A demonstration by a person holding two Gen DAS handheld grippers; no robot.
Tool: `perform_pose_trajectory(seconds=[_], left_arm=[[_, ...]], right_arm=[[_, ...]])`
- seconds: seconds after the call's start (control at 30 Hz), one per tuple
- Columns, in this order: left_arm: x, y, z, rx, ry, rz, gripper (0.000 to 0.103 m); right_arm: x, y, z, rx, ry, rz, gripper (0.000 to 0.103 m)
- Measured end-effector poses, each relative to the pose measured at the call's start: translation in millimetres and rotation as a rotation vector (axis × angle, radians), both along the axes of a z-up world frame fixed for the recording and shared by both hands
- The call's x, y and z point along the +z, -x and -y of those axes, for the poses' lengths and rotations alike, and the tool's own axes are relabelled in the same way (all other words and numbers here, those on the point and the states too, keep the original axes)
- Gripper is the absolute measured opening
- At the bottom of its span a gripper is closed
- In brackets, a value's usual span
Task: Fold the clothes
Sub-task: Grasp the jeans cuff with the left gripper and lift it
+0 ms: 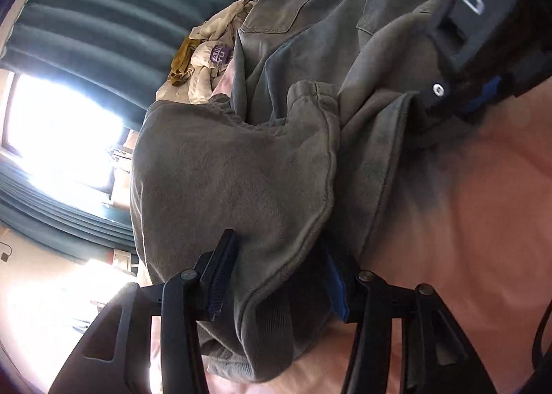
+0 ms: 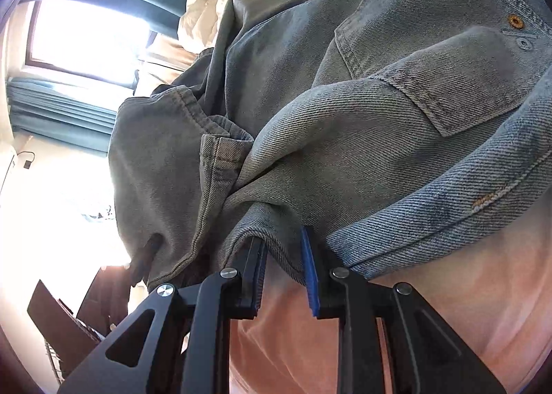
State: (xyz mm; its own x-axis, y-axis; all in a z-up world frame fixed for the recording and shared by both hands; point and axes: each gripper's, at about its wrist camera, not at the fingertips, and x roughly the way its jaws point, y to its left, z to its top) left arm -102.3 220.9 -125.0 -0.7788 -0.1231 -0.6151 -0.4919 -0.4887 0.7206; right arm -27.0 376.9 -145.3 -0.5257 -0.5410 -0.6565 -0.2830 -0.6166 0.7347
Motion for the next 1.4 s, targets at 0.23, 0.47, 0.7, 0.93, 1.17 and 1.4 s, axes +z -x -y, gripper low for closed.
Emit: perform_pose_trajectory(seconds=[0.23,0.47,0.7,0.93,1.17,1.4], left_arm=[[50,42,20,0.162,-0.271,-0.001,0.022],[125,52,96,0.326,-0.591,-0.092,0.009],[169,47,235,0.596,-0.870,-0.171,0.009],[137,39,358,0.827,-1.023,-0.195,0.008],[79,27,436,1.077,-1.168,-0.059,0.008],[43,9,469,1.205,-1.300,0.055,0.008]], right_arm=[[-5,3,-2,-0.007,0.007,0.006,0.021],[-3,6,0,0.002,-0.019,0.006,0.021],[-3,17,7,0.011,-0.061,0.007,0.021],[-7,32,18,0.022,-0.114,0.014,0.021],[-10,43,25,0.034,-0.173,0.021,0.021],[-6,54,26,0.032,-0.172,0.032,0.021]])
